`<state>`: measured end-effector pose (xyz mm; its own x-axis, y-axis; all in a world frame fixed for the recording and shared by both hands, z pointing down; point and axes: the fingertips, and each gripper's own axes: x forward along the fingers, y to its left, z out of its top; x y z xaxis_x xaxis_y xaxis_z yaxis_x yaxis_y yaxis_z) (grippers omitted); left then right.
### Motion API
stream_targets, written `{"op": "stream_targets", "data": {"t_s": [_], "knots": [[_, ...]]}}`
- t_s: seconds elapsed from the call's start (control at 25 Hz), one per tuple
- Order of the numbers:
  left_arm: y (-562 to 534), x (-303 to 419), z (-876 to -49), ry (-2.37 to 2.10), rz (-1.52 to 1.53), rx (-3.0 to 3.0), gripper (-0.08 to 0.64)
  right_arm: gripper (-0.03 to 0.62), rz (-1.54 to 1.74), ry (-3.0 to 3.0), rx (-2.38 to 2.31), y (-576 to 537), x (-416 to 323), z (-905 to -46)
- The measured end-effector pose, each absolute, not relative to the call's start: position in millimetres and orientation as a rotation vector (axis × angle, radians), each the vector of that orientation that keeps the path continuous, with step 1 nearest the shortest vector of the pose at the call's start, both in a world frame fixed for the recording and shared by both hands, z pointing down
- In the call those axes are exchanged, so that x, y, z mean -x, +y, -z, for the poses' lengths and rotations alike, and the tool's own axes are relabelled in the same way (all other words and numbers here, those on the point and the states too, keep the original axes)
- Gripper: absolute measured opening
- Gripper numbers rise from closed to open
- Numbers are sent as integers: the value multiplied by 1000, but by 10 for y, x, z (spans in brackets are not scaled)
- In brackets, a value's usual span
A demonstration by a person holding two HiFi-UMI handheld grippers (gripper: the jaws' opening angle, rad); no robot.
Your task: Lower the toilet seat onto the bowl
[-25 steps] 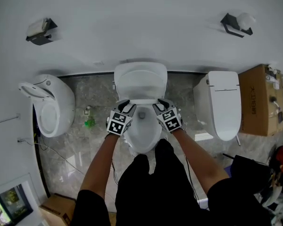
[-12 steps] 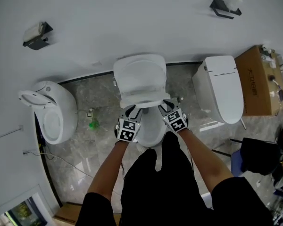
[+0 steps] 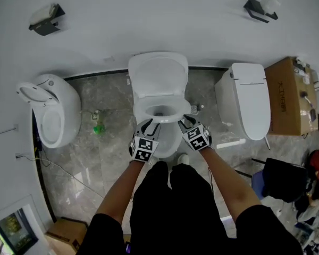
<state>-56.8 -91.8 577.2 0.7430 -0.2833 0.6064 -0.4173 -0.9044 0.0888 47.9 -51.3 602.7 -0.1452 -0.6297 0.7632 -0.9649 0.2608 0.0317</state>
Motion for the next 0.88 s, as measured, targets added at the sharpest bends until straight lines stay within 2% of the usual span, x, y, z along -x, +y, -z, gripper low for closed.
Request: {"op": "stream_targets", "data": {"t_s": [0.88], "knots": [[-219,900,-6159,-859,-847,-2577,133,147,-489,-1903,-1342,107,-186,-6377]]}}
